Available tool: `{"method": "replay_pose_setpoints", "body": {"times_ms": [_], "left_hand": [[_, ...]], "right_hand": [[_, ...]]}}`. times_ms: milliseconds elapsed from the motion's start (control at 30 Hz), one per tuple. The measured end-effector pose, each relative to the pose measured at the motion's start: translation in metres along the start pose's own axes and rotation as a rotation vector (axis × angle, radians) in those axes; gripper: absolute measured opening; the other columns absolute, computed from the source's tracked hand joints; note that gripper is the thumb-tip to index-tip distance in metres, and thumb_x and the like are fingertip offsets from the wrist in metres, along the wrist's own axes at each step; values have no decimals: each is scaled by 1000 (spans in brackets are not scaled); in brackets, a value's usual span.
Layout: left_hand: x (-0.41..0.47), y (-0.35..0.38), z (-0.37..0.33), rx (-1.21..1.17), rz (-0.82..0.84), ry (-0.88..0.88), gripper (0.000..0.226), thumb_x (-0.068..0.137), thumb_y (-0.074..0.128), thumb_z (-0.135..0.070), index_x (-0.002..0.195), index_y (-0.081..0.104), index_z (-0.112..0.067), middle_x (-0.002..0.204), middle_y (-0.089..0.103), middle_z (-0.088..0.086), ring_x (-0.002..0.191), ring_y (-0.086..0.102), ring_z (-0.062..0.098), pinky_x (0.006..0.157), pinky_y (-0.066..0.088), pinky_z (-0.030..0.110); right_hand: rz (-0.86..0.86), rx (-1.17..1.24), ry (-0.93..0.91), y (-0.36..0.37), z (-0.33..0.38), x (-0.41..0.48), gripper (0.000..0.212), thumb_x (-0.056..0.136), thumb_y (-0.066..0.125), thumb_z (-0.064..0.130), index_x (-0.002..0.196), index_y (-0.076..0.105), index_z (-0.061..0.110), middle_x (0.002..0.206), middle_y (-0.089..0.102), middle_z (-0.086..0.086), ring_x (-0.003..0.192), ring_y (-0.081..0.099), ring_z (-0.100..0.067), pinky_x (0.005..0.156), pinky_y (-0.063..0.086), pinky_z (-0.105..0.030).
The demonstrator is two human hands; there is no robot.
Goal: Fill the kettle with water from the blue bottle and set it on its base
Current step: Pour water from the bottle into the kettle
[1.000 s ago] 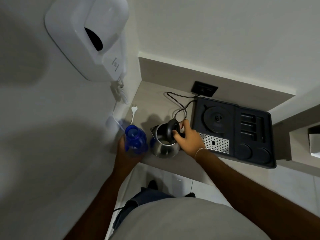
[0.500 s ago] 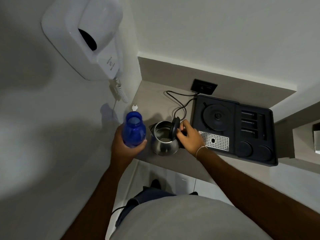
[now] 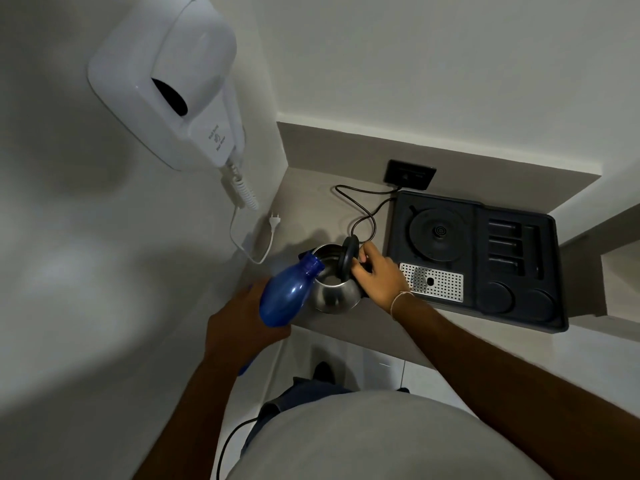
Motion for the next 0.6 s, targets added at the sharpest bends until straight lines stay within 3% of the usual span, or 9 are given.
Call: {"method": "replay_pose_setpoints", "body": {"times_ms": [200,333,600], "left_hand": [[1,-8,-20,208,-8,-9,84,63,81,-58,139,45,-50,106,65,-17,90,69,14,79,56,34],[-1,-12,-25,293,1,-24,81,65,79,-57,138,46,-46,101,63,-14,86,69,17,79,60,37],[-3,-20,-33,396,-6,-18,89,63,79,-63,143,45,-44,108,67,-9,91,71,20,83,62,41]], "right_hand": [[19,13,-4,0,-1,0,40,94,48,65,86,40,26,73,65,-3,68,61,-23,67,50,-39],[25,11,-11,0,0,0,35,102,54,54,85,41,26,73,65,-4,67,60,-22,63,47,-35],[34,18,-20,1,0,1,34,104,53,53,85,41,27,74,66,-6,68,63,-24,64,48,-36]]}}
Point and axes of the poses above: each hand's wrist, its own x-axis towards the middle knuckle, its own y-axis out of the palm, z = x × y, the point moved 8 cm from there along x, towards the middle knuckle
